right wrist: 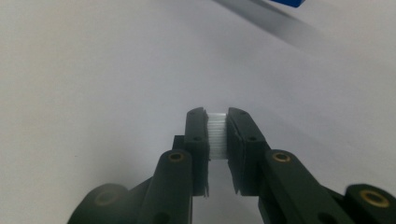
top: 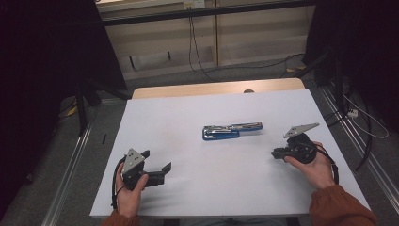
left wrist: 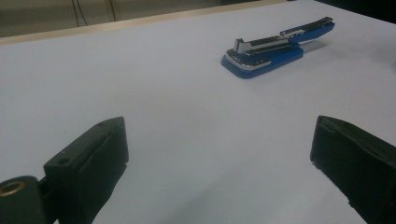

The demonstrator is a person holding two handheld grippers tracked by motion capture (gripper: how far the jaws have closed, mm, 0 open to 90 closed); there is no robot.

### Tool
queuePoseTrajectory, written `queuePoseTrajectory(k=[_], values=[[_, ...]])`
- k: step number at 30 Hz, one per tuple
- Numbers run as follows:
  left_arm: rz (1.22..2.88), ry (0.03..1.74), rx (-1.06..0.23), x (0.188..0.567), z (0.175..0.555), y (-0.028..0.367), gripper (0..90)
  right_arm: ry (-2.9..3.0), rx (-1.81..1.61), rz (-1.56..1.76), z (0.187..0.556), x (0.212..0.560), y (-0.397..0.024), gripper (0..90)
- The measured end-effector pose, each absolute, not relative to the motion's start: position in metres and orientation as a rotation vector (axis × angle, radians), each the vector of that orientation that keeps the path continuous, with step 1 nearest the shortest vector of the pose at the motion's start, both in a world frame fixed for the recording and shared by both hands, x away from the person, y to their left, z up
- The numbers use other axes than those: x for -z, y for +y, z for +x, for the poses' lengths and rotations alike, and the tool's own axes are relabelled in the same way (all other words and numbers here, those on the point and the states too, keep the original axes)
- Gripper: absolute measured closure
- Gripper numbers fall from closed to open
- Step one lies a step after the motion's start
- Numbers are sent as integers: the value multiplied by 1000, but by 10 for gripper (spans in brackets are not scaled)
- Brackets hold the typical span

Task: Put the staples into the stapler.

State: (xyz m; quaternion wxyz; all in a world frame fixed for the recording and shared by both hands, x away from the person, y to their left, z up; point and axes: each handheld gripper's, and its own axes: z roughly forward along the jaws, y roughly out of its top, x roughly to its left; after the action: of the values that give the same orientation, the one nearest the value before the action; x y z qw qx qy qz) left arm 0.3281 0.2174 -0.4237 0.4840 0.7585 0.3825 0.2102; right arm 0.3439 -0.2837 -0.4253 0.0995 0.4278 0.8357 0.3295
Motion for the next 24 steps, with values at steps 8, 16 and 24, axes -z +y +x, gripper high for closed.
queuePoseTrajectory(k=[8, 16, 24], values=[[1847, 940, -518, 424, 329, 219, 38, 2427, -1032, 1225, 344, 420, -283, 793], [1846, 939, -512, 424, 329, 217, 38, 2446, -1058, 1178, 347, 420, -273, 792], [1845, 940, -510, 424, 329, 218, 38, 2461, -1070, 1154, 352, 419, -261, 792]])
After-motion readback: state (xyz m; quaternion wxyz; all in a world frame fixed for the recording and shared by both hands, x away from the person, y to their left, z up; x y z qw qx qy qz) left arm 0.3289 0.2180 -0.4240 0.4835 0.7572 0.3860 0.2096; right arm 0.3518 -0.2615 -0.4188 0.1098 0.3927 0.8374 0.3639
